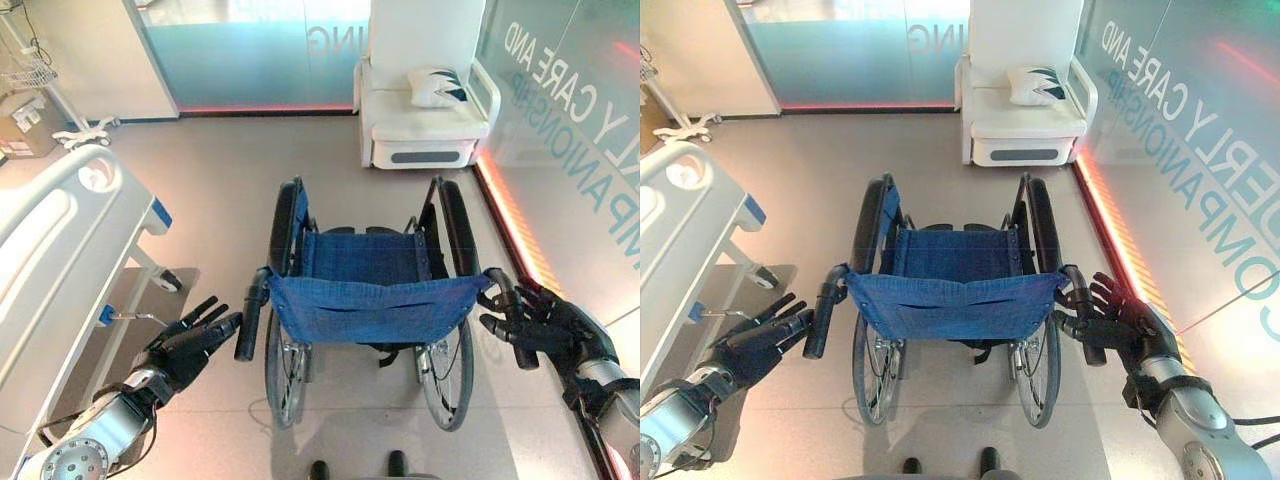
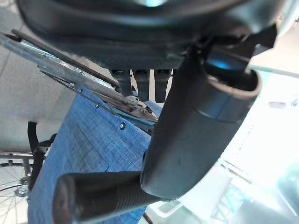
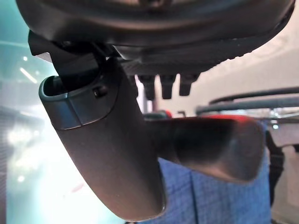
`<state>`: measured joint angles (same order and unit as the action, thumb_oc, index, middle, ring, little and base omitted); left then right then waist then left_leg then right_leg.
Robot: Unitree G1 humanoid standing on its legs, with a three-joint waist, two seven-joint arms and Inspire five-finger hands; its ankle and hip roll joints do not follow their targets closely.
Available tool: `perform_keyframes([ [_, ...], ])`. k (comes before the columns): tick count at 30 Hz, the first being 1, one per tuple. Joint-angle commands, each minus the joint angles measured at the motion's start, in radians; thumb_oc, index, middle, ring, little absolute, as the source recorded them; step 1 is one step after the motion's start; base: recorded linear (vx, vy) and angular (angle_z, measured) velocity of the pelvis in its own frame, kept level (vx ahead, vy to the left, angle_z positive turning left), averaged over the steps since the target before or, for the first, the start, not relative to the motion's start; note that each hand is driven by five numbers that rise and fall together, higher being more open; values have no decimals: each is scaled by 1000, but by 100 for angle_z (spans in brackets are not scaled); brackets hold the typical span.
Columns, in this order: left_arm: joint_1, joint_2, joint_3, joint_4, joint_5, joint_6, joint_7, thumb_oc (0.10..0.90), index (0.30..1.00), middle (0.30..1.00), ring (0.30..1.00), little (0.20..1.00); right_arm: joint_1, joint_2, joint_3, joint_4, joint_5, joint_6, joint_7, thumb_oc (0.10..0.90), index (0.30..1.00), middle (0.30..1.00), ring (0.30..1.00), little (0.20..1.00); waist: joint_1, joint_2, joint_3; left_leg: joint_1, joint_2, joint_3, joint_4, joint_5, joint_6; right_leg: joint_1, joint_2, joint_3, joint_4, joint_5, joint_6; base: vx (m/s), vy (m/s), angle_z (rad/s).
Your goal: Push the wheelchair next to the bed
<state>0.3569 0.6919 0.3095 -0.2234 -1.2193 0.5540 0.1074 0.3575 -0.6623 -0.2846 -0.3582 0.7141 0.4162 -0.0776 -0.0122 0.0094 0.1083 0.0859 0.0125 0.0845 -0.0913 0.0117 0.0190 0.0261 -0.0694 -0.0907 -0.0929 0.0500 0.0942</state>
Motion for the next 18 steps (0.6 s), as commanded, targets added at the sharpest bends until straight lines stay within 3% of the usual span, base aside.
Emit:
perform_keyframes([
  [1, -72, 83, -9, -92, -79, -42, -84, 800, 900, 900, 900, 900, -85, -110, 19, -10, 4, -47, -50, 800, 900, 900, 900, 900, 0, -2, -34, -56, 38, -24, 4, 49, -64, 23, -48, -44, 6, 14, 27, 4, -1, 3],
  [6, -77, 85, -42, -109, -154, -50, -63, 800, 900, 900, 900, 900, -80, -108, 45, -3, 12, -46, -66, 800, 900, 900, 900, 900, 2, -1, -32, -54, 39, -27, 4, 50, -65, 26, -51, -47, 6, 15, 28, 11, 0, 4],
  [12, -87, 27, -43, -118, -371, -145, -34, 800, 900, 900, 900, 900, -76, -76, 74, 14, -7, -57, -70, 800, 900, 900, 900, 900, 4, -1, -36, -52, 38, -30, 4, 48, -66, 29, -55, -46, 6, 15, 28, 0, 0, 0],
  [18, -103, -25, -59, -135, -504, -144, -27, 800, 900, 900, 900, 900, -68, -65, 81, 3, -7, -47, -69, 800, 900, 900, 900, 900, 0, -5, -42, -50, 37, -29, 4, 46, -65, 29, -56, -43, 6, 15, 28, 3, 0, 1],
])
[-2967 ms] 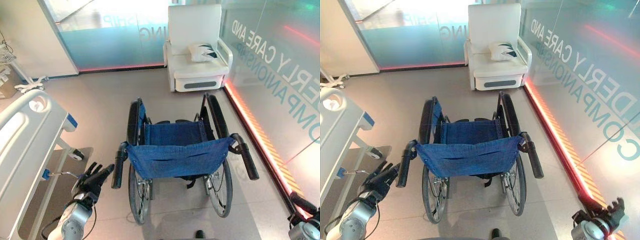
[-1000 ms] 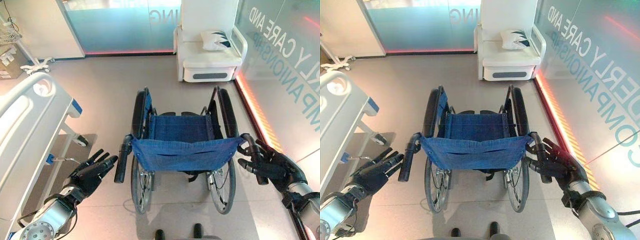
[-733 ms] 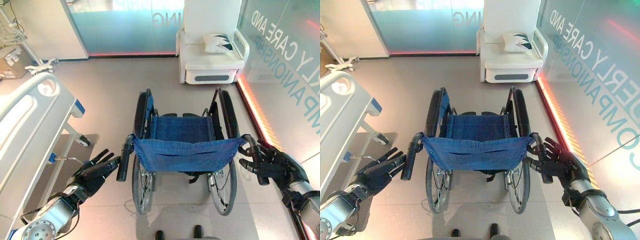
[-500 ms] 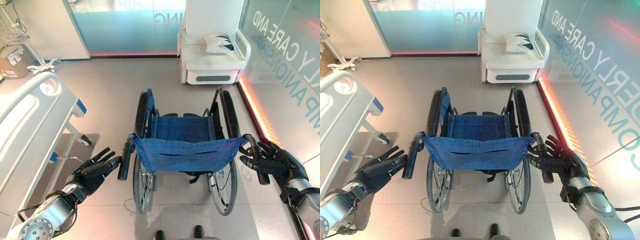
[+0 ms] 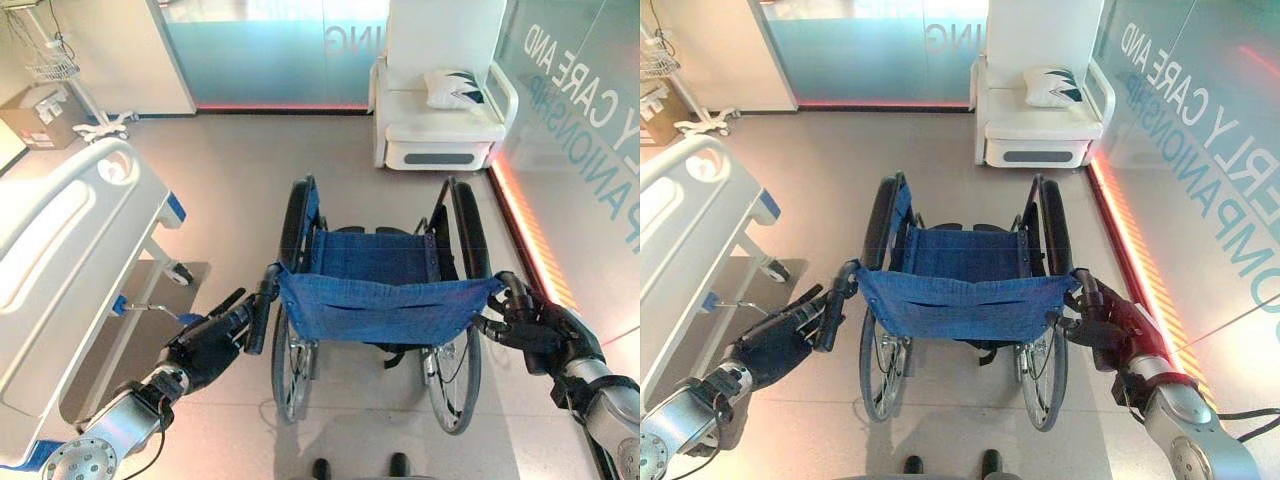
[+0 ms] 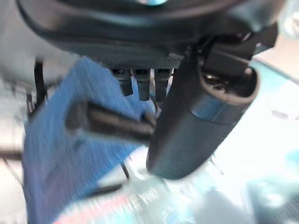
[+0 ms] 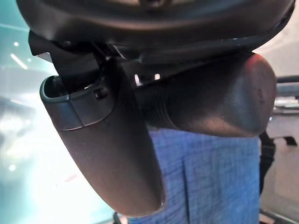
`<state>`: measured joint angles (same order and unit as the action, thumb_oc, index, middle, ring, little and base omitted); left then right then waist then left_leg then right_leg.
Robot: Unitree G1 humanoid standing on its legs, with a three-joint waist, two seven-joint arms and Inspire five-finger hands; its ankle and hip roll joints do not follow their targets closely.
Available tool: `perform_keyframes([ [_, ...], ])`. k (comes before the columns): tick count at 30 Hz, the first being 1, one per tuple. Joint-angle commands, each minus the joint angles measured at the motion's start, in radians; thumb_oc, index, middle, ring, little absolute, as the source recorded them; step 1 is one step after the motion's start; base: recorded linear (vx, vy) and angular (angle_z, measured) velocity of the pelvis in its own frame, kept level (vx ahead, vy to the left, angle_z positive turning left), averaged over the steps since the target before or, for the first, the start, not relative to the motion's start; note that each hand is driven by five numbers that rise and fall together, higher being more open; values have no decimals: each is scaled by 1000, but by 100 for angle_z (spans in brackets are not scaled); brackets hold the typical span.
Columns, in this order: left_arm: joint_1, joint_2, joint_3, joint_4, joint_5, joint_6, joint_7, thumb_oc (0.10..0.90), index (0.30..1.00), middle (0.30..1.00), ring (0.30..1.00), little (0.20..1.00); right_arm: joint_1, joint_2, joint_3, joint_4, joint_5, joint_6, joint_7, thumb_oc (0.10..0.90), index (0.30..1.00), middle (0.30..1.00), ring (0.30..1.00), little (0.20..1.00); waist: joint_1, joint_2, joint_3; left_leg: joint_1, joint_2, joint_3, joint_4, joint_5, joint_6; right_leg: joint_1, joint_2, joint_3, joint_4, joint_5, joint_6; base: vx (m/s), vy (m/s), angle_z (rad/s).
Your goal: Push the wheelchair next to the bed
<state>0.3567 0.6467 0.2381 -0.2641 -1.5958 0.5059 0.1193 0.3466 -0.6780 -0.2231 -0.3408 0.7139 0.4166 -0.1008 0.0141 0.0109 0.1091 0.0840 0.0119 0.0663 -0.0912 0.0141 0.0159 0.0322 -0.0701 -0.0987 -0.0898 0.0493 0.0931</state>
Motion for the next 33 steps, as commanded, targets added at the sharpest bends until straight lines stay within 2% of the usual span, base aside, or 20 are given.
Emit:
perform_keyframes([
  [1, -103, 20, 12, -94, -127, -96, -39, 800, 900, 900, 900, 900, -57, -50, 20, -14, -7, -47, -46, 800, 900, 900, 900, 900, -26, -7, -43, -48, 38, -11, 4, 43, -62, 23, -55, -35, 3, 15, 29, 0, 0, 0],
  [8, -103, -6, 31, -107, -130, -185, -155, 800, 900, 900, 900, 900, -36, -23, 20, -16, -22, -52, -36, 800, 900, 900, 900, 900, -26, -11, -51, -42, 40, -9, 4, 38, -61, 29, -57, -31, 3, 11, 30, 0, 0, 0],
  [11, -92, -20, 63, -118, -134, -195, -195, 800, 900, 900, 900, 900, -19, -5, 10, -20, -35, -53, -21, 800, 900, 900, 900, 900, -26, -14, -53, -41, 39, -10, 4, 36, -61, 30, -58, -30, 3, 9, 30, 0, 0, 0],
  [14, -78, -21, 85, -121, -109, -162, -216, 800, 900, 900, 900, 900, -6, 0, -6, -26, -38, -52, -6, 800, 900, 900, 900, 900, -26, -15, -53, -42, 39, -11, 4, 36, -62, 29, -58, -28, 3, 9, 31, 0, 0, 0],
  [15, -71, -16, 88, -121, -84, -132, -223, 800, 900, 900, 900, 900, -5, -4, -8, -33, -34, -47, -9, 800, 900, 900, 900, 900, -25, -14, -52, -42, 39, -12, 4, 37, -63, 28, -58, -28, 3, 10, 31, 0, 0, 0],
  [16, -65, -6, 85, -117, -35, -93, -252, 800, 900, 900, 900, 900, -5, -9, -10, -34, -30, -48, -9, 800, 900, 900, 900, 900, -25, -13, -50, -42, 39, -11, 4, 37, -63, 28, -58, -27, 3, 10, 32, 0, 0, 0],
  [18, -58, 28, 58, -116, 62, -62, -336, 800, 900, 900, 900, 900, -7, -29, -10, -39, -9, -48, -18, 800, 900, 900, 900, 900, -26, -11, -48, -43, 40, -10, 4, 39, -63, 27, -58, -27, 3, 12, 34, 0, 0, 0],
  [22, -50, 103, 4, -144, 206, -60, -480, 800, 900, 900, 900, 900, -14, -59, 3, -43, 17, -51, -38, 800, 900, 900, 900, 900, -28, -3, -44, -42, 43, -6, 4, 42, -65, 27, -61, -29, 3, 15, 37, 0, 0, 0],
  [26, -52, 167, -41, -169, 255, -67, -511, 800, 900, 900, 900, 900, -18, -87, 24, -43, 41, -65, -61, 800, 900, 900, 900, 900, -31, 3, -41, -38, 45, 1, 4, 42, -65, 30, -61, -30, 3, 15, 39, 0, 0, 0],
  [30, -57, 200, -52, -185, 224, -88, -507, 800, 900, 900, 900, 900, -21, -103, 40, -35, 54, -77, -77, 800, 900, 900, 900, 900, -32, 7, -40, -36, 45, 4, 4, 41, -66, 32, -62, -31, 3, 14, 41, 0, 0, 0],
  [33, -45, 225, -47, -198, 257, -60, -515, 800, 900, 900, 900, 900, -7, -116, 34, -43, 72, -81, -81, 800, 900, 900, 900, 900, -37, 9, -40, -36, 45, 7, 4, 41, -67, 29, -63, -30, 3, 16, 42, 0, 0, 0],
])
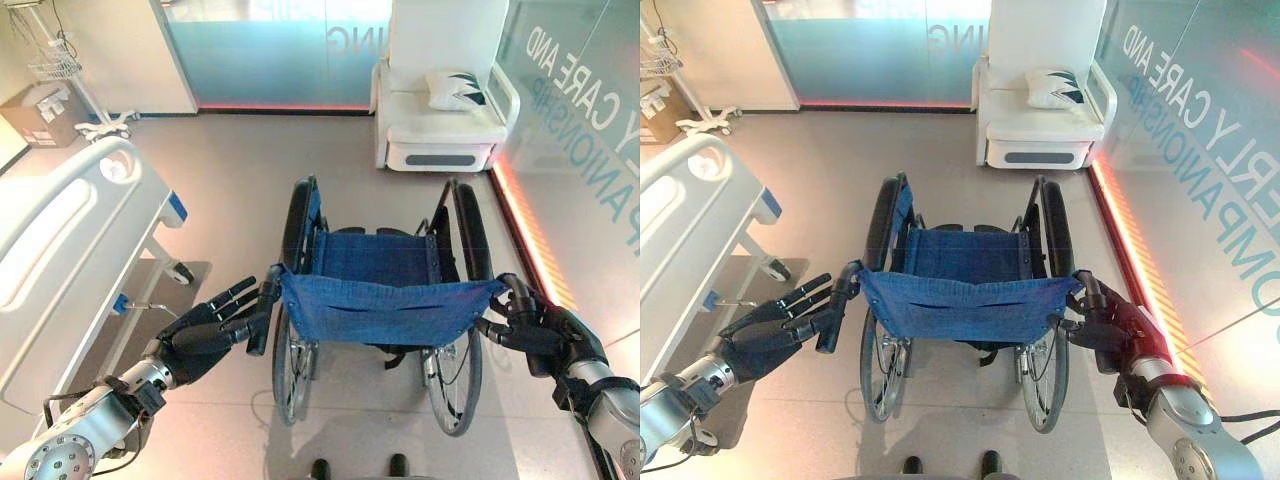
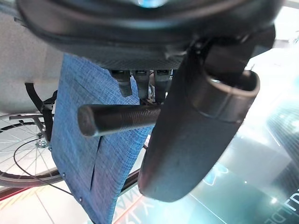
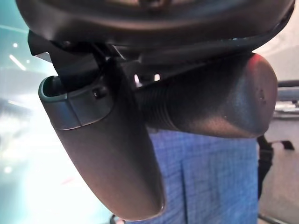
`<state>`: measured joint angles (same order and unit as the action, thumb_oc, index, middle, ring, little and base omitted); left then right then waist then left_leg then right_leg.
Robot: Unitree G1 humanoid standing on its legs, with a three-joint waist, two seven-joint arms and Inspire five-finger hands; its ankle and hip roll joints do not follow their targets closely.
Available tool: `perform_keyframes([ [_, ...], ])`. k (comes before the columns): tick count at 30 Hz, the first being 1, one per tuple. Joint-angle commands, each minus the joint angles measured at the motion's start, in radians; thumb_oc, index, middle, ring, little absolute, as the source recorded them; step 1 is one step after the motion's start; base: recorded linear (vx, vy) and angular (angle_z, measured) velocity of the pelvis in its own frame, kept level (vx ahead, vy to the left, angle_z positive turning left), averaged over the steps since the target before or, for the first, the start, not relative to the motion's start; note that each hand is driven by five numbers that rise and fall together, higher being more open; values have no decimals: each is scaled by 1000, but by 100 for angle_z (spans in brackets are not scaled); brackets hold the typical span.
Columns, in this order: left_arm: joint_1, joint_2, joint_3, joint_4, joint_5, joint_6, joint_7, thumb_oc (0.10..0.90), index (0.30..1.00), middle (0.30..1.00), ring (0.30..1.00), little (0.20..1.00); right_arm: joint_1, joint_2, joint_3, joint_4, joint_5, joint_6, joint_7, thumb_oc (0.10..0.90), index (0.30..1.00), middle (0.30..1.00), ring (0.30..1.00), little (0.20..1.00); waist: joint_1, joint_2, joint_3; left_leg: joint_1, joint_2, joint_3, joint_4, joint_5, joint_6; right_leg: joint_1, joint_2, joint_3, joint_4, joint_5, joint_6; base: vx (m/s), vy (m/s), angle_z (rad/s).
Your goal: Push the wheelchair next to the bed
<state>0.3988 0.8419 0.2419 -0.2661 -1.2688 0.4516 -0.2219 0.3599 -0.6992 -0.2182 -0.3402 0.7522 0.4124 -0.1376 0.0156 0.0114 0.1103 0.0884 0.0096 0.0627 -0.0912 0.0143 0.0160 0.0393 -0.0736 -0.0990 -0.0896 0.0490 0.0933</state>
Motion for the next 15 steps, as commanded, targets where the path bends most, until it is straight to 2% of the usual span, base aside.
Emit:
perform_keyframes([
  [1, -80, 40, -48, -197, -46, 9, -178, 800, 900, 900, 900, 900, -17, -102, 24, -46, 41, -77, -43, 800, 900, 900, 900, 900, -39, 10, -41, -41, 48, 11, 4, 41, -67, 20, -59, -29, 2, 17, 42, 0, 0, 0],
  [5, -61, 76, -51, -188, 39, 45, -149, 800, 900, 900, 900, 900, -19, -124, 24, -43, 60, -86, -48, 800, 900, 900, 900, 900, -40, 16, -38, -44, 48, 11, 4, 43, -68, 17, -58, -27, 2, 18, 42, 0, 0, 0],
  [6, -69, 94, -66, -167, 14, 89, -86, 800, 900, 900, 900, 900, -38, -142, 39, -33, 79, -87, -60, 800, 900, 900, 900, 900, -40, 19, -36, -44, 47, 8, 4, 44, -67, 18, -57, -27, 2, 17, 42, 0, 0, 0],
  [7, -70, 94, -66, -168, 13, 89, -85, 800, 900, 900, 900, 900, -38, -143, 39, -33, 79, -87, -60, 800, 900, 900, 900, 900, -40, 19, -36, -44, 47, 8, 4, 44, -67, 18, -57, -27, 2, 17, 42, 0, 0, 0],
  [8, -78, 95, -76, -154, 9, 123, -41, 800, 900, 900, 900, 900, -53, -148, 53, -25, 83, -88, -69, 800, 900, 900, 900, 900, -39, 21, -36, -43, 48, 10, 4, 43, -67, 20, -57, -28, 2, 16, 43, 0, 0, 0],
  [9, -80, 97, -80, -150, 7, 130, -32, 800, 900, 900, 900, 900, -57, -151, 57, -22, 85, -88, -71, 800, 900, 900, 900, 900, -39, 21, -36, -42, 48, 10, 4, 43, -67, 20, -57, -29, 2, 16, 43, 0, 0, 0],
  [11, -123, 100, -130, -97, -81, 202, 184, 800, 900, 900, 900, 900, -94, -167, 99, 0, 98, -100, -102, 800, 900, 900, 900, 900, -40, 24, -38, -39, 48, 8, 4, 46, -66, 24, -56, -32, 2, 16, 43, 0, 0, 0],
  [13, -140, 86, -142, -65, -109, 213, 283, 800, 900, 900, 900, 900, -98, -165, 108, 3, 96, -103, -114, 800, 900, 900, 900, 900, -41, 25, -39, -39, 48, 7, 4, 45, -64, 24, -56, -33, 2, 14, 43, 0, 0, 0],
  [15, -137, 80, -135, -51, -124, 217, 325, 800, 900, 900, 900, 900, -93, -163, 103, 3, 97, -102, -115, 800, 900, 900, 900, 900, -41, 25, -40, -40, 48, 7, 4, 45, -63, 23, -55, -34, 2, 14, 42, 0, 0, 0],
])
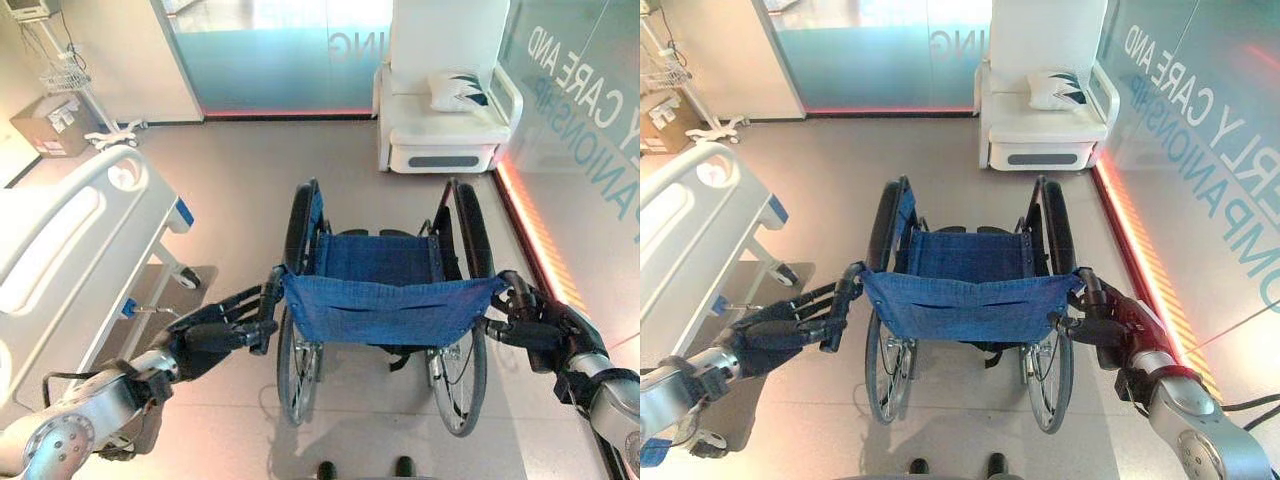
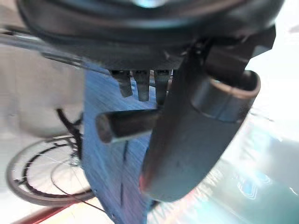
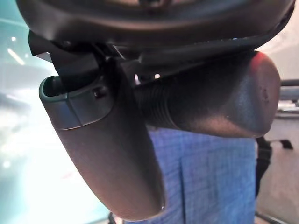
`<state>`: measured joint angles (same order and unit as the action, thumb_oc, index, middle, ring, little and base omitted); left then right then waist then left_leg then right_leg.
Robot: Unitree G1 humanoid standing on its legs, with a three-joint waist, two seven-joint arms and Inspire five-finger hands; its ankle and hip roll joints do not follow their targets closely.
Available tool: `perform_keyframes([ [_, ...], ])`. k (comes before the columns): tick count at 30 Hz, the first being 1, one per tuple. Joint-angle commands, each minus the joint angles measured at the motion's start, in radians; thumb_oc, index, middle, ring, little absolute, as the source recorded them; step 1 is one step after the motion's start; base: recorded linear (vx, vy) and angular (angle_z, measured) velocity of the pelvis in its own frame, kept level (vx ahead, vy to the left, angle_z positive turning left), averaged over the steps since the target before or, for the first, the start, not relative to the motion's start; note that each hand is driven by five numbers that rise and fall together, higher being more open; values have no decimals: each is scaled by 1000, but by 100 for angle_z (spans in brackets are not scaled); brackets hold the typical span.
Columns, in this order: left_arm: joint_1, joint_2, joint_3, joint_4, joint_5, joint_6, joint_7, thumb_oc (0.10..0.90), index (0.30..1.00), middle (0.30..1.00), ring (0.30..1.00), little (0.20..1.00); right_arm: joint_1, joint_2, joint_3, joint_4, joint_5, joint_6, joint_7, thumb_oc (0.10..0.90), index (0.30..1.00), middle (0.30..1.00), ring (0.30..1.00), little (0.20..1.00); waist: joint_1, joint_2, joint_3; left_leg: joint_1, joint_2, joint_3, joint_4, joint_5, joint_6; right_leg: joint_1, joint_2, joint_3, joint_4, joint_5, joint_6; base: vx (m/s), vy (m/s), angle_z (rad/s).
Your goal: Push the wheelchair next to the bed
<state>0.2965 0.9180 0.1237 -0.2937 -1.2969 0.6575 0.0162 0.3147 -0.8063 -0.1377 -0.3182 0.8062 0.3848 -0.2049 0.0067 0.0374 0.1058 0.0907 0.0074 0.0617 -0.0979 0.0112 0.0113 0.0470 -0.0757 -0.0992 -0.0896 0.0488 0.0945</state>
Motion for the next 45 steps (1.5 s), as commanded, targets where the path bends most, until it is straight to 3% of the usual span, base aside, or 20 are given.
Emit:
perform_keyframes([
  [1, -31, -1, -9, -14, -119, 20, 113, 800, 900, 900, 900, 900, -39, -54, 16, -23, 45, -72, -50, 800, 900, 900, 900, 900, -33, -1, -36, -42, 49, 6, 11, 48, -58, 14, -52, -32, 2, 15, 41, 0, 0, 0],
  [8, -22, -22, -8, -2, -197, 48, 173, 800, 900, 900, 900, 900, -22, -49, 5, -26, 43, -74, -43, 800, 900, 900, 900, 900, -39, -1, -38, -42, 53, 13, 11, 48, -57, 14, -48, -31, 2, 12, 39, 0, 0, 0],
  [16, -88, -66, -79, 26, -329, 1, 322, 800, 900, 900, 900, 900, -53, -34, 53, -12, 28, -80, -66, 800, 900, 900, 900, 900, -49, 2, -37, -41, 57, 19, 11, 51, -58, 14, -47, -24, 2, 9, 37, 0, 0, 0],
  [20, -107, -86, -96, 33, -339, -58, 311, 800, 900, 900, 900, 900, -59, -31, 62, -10, 23, -75, -70, 800, 900, 900, 900, 900, -56, 2, -37, -37, 58, 22, 11, 50, -58, 15, -46, -18, 2, 9, 37, 0, 0, 0],
  [21, -132, -99, -105, 28, -327, -113, 314, 800, 900, 900, 900, 900, -67, -21, 69, -4, 9, -71, -65, 800, 900, 900, 900, 900, -60, 0, -38, -35, 59, 23, 11, 50, -59, 17, -45, -13, 2, 9, 36, 0, 0, 0],
  [26, -187, -111, -118, 25, -301, -175, 289, 800, 900, 900, 900, 900, -89, -15, 76, 9, 0, -57, -59, 800, 900, 900, 900, 900, -67, -1, -37, -32, 59, 25, 11, 51, -61, 17, -46, -10, 2, 11, 37, 16, 6, -3],
  [31, -202, -111, -91, -14, -283, -252, 258, 800, 900, 900, 900, 900, -83, 1, 69, 13, -16, -55, -45, 800, 900, 900, 900, 900, -67, -3, -36, -31, 59, 28, 11, 51, -61, 18, -47, -11, 2, 10, 36, 2, 1, -1],
  [33, -206, -106, -61, -47, -268, -311, 248, 800, 900, 900, 900, 900, -75, 15, 63, 11, -28, -52, -38, 800, 900, 900, 900, 900, -66, -6, -35, -30, 59, 29, 11, 50, -61, 19, -48, -12, 2, 9, 37, 0, 0, 0],
  [38, -203, -94, 11, -84, -262, -366, 204, 800, 900, 900, 900, 900, -72, 30, 37, 11, -40, -40, -16, 800, 900, 900, 900, 900, -62, -6, -34, -35, 57, 29, 11, 52, -62, 17, -50, -12, 2, 8, 35, 0, 0, 0],
  [45, -171, -91, 81, -137, -255, -373, 146, 800, 900, 900, 900, 900, -51, 49, 7, -15, -51, -24, -2, 800, 900, 900, 900, 900, -54, -6, -31, -39, 55, 25, 11, 53, -65, 16, -55, -17, 2, 6, 35, 0, 0, 0],
])
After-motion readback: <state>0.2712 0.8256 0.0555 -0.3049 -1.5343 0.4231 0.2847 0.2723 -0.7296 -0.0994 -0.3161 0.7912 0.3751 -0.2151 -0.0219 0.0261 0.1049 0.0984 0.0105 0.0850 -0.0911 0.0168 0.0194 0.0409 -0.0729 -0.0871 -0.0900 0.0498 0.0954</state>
